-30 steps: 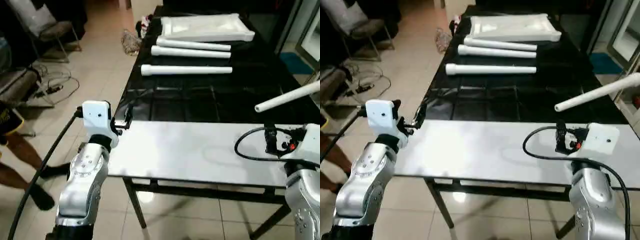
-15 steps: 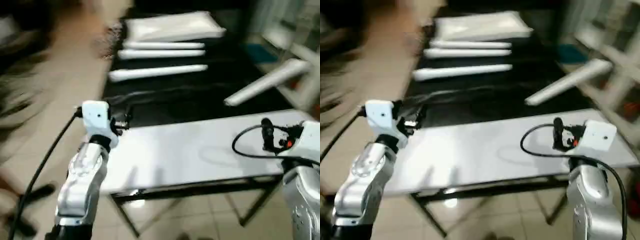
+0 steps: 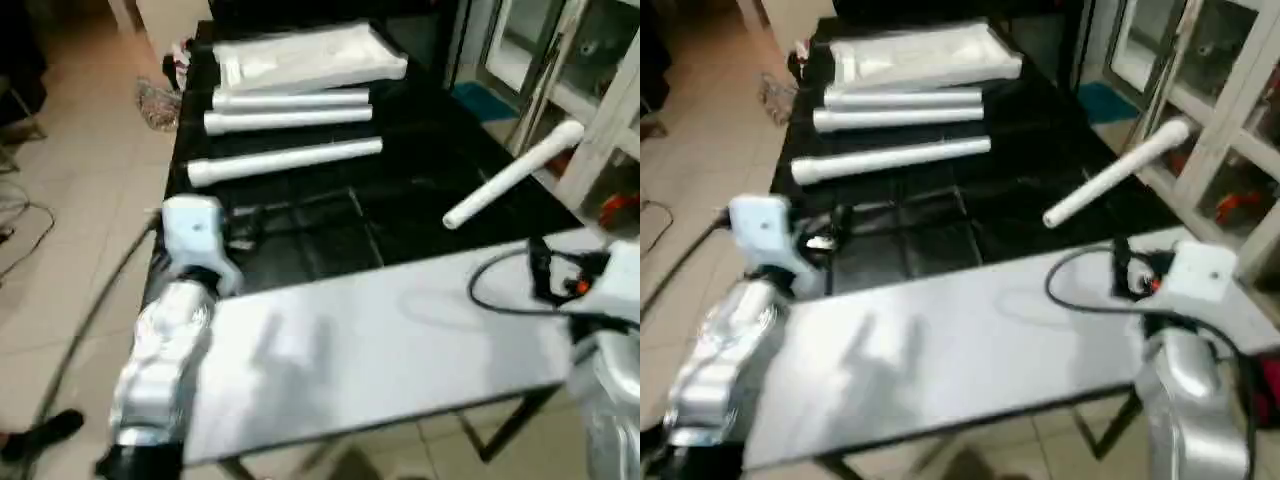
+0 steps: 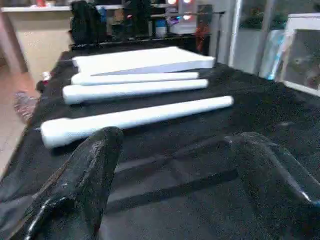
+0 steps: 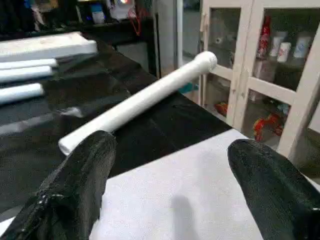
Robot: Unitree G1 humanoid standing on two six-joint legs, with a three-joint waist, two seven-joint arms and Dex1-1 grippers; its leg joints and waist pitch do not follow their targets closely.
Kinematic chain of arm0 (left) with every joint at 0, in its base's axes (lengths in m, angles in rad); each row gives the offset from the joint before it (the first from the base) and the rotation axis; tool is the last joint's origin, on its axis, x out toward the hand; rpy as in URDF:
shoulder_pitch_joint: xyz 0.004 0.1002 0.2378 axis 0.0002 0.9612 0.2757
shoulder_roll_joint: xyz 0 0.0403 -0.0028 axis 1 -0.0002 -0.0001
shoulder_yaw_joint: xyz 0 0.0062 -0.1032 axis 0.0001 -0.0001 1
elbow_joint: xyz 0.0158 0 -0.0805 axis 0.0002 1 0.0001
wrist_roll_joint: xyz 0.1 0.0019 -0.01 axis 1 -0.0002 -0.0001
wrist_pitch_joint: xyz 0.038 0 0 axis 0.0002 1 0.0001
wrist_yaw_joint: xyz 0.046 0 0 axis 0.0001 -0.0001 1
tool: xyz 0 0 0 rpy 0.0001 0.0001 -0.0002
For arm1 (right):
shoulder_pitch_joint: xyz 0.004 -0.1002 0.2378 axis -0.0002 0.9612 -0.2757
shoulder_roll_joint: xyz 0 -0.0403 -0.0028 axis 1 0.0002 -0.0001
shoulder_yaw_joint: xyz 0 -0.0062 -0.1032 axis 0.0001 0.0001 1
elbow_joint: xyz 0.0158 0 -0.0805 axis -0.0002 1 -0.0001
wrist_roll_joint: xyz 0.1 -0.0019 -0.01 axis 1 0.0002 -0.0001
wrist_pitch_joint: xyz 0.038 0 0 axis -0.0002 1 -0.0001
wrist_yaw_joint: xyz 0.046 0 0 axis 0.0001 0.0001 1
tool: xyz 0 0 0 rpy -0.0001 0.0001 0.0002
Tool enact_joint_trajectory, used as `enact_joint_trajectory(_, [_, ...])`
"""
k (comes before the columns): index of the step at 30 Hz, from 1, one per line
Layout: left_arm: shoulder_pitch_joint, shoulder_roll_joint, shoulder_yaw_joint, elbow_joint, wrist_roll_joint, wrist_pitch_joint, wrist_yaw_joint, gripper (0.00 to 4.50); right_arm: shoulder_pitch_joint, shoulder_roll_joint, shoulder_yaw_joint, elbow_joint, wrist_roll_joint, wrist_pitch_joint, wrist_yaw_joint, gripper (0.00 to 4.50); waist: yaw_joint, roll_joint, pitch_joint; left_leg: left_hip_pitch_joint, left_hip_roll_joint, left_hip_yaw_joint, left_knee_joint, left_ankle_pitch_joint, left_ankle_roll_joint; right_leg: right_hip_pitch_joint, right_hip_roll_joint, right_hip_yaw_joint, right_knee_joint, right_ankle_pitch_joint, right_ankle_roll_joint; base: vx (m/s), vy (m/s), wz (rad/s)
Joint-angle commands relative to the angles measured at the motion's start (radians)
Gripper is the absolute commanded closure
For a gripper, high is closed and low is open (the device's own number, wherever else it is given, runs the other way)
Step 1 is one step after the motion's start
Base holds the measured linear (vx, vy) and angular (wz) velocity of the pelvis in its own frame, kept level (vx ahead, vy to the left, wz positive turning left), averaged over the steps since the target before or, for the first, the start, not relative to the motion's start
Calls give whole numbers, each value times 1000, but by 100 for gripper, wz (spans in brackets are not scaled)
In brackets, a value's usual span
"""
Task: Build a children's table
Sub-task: Move to table
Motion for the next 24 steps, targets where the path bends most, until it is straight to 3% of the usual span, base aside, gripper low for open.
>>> enact_joint_trajectory(1, [12,21,23,0,9,4,11,54,-14,1,6,8,-5,-7,6,49,31,-39,-78,1,39,1,-39,185,21,86,-45,13,-46,1074,51,0,0,0])
enact_joint_trajectory(2, [14,21,20,0,12,4,10,54,-19,-1,5,12,-6,-11,7,49,39,-20,-71,19,68,-9,-51,102,-1,71,-49,9,-63,836,30,0,0,0])
enact_joint_trajectory(3, [17,22,18,-1,12,4,9,54,-24,-4,7,16,-5,-18,11,49,36,-14,-61,31,99,-25,-71,14,-21,64,-52,1,-74,580,-18,0,0,0])
enact_joint_trajectory(4, [19,22,16,-1,13,5,7,54,-28,-6,8,20,-4,-23,14,49,40,-1,-50,52,124,-34,-86,-110,-29,45,-56,0,-92,320,-87,-58,6,7])
enact_joint_trajectory(5, [21,24,13,-2,16,5,3,54,-36,-5,7,26,8,-26,22,30,35,1,-43,56,131,-33,-96,-173,-31,43,-57,1,-101,210,-124,-81,23,13])
enact_joint_trajectory(6, [23,28,8,-3,19,7,-5,54,-54,-2,4,40,34,-26,39,19,31,-9,-34,52,131,-26,-109,-274,-47,46,-59,6,-113,53,-177,-81,23,13])
enact_joint_trajectory(7, [23,28,8,-3,19,7,-5,54,-54,-2,4,40,34,-26,39,13,30,-9,-27,45,125,-23,-116,-324,-51,50,-63,9,-118,-25,-192,-87,42,2])
enact_joint_trajectory(8, [28,39,-1,0,28,7,-19,54,-88,-5,12,74,44,-10,51,10,31,-13,-20,49,120,-17,-120,-405,-68,42,-70,14,-134,-169,-193,-96,46,-6])
enact_joint_trajectory(9, [31,47,-6,3,31,6,-23,54,-104,-10,20,92,36,2,52,5,21,-15,-18,46,113,-19,-121,-468,-90,39,-75,15,-141,-291,-183,-96,46,-6])
enact_joint_trajectory(11, [36,61,-10,8,30,3,-39,54,-141,-13,29,133,25,-5,51,5,15,-18,-26,38,111,-20,-121,-445,-93,38,-77,13,-144,-301,-166,-69,39,-8])
enact_joint_trajectory(13, [50,97,-11,11,12,3,-93,54,-255,-33,69,276,-18,21,47,5,5,-20,-28,30,109,-18,-119,-408,-86,35,-79,11,-141,-263,-176,-61,34,-9])
enact_joint_trajectory(14, [50,97,-11,11,12,3,-93,54,-255,-33,69,276,-18,21,47,5,-9,-22,-29,14,103,-18,-121,-398,-85,45,-79,4,-136,-273,-177,-51,30,-16])
enact_joint_trajectory(15, [52,105,-11,10,8,7,-105,54,-275,-38,79,305,-29,25,47,5,-8,-21,-31,19,105,-12,-118,-386,-78,37,-79,5,-142,-270,-172,-51,30,-16])
enact_joint_trajectory(16, [54,126,-15,9,12,12,-126,54,-338,-44,104,394,-49,41,51,5,-7,-26,-37,24,105,-8,-109,-343,-61,30,-82,11,-141,-222,-190,0,0,0])
enact_joint_trajectory(18, [57,150,-15,12,17,18,-145,54,-439,-53,147,548,-81,50,71,5,-17,-25,-40,9,102,-5,-107,-294,-40,39,-81,4,-134,-195,-216,0,0,0])
enact_joint_trajectory(20, [58,160,-16,11,19,20,-151,54,-503,-52,162,656,-98,27,81,5,-15,-24,-44,17,104,2,-99,-280,-25,27,-82,5,-135,-180,-241,0,0,0])
enact_joint_trajectory(22, [59,164,-16,10,20,20,-154,54,-537,-51,166,717,-106,12,79,5,-5,-20,-53,13,108,11,-92,-158,13,34,-79,3,-124,-24,-280,0,0,0])
enact_joint_trajectory(23, [61,170,-17,2,16,27,-160,54,-579,-46,159,784,-112,-11,62,5,3,-26,-56,10,109,13,-92,-120,30,37,-80,2,-121,32,-284,0,0,0])
enact_joint_trajectory(24, [67,184,-23,-19,8,38,-181,54,-658,-40,134,913,-108,-70,34,5,14,-23,-64,13,110,20,-85,-53,60,35,-79,-2,-111,127,-300,0,0,0])
